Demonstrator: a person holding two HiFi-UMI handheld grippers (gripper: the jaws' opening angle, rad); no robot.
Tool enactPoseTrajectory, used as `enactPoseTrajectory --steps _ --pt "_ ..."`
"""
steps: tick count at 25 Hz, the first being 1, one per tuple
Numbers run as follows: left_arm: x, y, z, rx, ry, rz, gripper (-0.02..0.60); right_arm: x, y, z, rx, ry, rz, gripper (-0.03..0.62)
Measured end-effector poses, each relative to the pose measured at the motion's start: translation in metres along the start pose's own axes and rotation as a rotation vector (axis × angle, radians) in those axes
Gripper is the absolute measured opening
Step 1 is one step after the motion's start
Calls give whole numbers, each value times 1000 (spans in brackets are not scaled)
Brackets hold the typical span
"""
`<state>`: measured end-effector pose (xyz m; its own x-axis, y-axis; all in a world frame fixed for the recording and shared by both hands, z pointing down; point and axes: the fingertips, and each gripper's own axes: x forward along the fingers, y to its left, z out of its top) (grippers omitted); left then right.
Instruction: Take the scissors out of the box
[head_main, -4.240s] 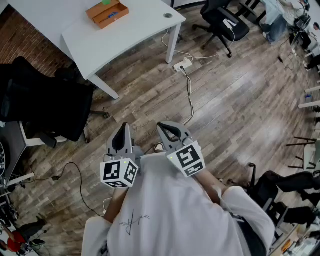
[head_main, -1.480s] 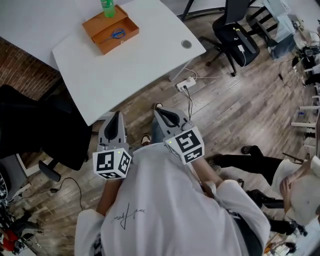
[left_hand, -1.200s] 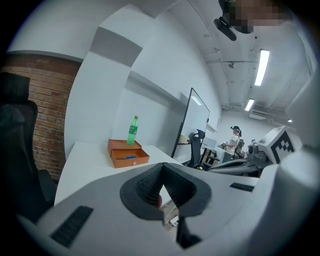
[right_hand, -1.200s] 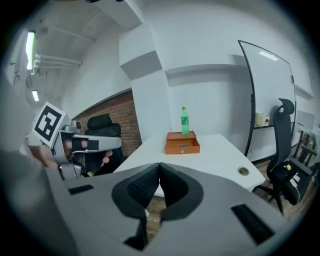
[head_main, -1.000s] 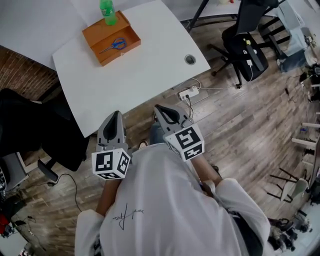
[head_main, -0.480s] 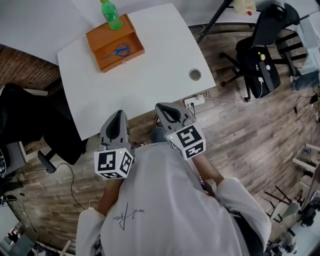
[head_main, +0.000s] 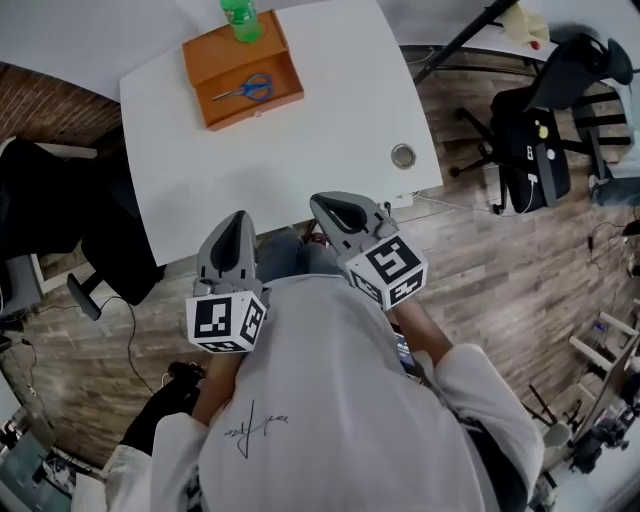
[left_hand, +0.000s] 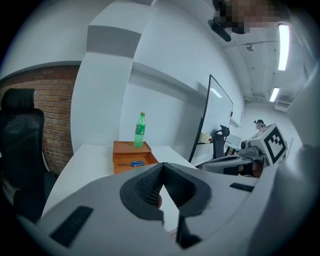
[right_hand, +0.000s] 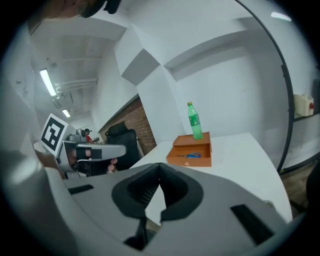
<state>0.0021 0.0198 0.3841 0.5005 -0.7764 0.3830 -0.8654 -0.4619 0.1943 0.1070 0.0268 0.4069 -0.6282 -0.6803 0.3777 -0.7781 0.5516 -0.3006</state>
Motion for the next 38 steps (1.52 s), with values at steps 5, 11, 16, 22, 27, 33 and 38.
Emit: enactPoseTrajectory --steps 5,11,16,22,27,33,38 --pt "19 19 11 -15 -21 5 8 19 -6 17 -76 -8 -11 9" --pt "38 37 37 -27 -78 -28 8 41 -8 44 -78 -26 -39 9" --pt "46 51 43 -41 -81 -65 8 60 -7 56 -128 -3 -87 9" --pt "46 71 48 -60 -90 -86 8 83 -4 65 -164 26 -101 9" --pt "44 78 42 -71 -84 -99 8 98 -9 68 -184 57 -117 9" --pt "40 79 38 -87 -68 -103 8 111 -17 70 -219 105 -114 9" --pt "42 78 44 -98 -89 -78 8 122 -29 75 -271 127 -79 9"
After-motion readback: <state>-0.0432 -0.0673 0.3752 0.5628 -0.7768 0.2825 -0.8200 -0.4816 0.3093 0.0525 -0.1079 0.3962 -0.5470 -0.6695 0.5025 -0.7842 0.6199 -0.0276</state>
